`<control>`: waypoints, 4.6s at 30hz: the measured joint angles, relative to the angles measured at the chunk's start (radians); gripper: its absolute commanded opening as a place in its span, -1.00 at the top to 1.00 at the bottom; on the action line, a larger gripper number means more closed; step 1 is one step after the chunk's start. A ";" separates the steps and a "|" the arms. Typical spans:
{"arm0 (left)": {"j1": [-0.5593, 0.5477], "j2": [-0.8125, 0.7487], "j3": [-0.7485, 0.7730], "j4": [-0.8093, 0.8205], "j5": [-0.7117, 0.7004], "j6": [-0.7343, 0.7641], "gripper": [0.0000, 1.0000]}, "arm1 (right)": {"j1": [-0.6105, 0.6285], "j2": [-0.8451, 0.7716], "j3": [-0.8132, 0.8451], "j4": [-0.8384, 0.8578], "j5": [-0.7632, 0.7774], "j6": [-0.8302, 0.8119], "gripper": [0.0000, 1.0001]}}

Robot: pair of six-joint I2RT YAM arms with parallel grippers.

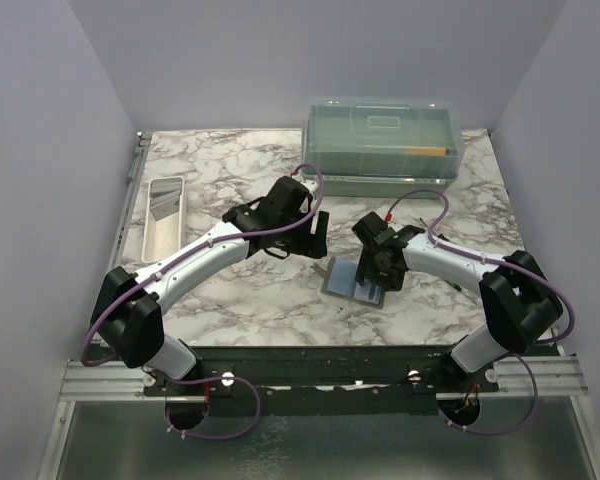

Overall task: Put the credit cards into the card holder
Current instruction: Open the card holder at the center of the board, then pick up the credit card from the storage box.

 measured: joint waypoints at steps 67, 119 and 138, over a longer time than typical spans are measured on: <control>0.220 -0.045 -0.017 -0.006 0.021 -0.039 -0.78 | 0.015 -0.146 0.045 0.061 -0.045 -0.116 -0.82; 0.958 0.374 0.042 0.360 -0.383 -1.019 -0.62 | -0.079 -0.254 -0.009 0.269 -0.281 -0.491 -0.83; 0.961 0.375 0.042 0.372 -0.383 -0.977 0.13 | -0.080 -0.223 -0.009 0.284 -0.281 -0.492 -0.83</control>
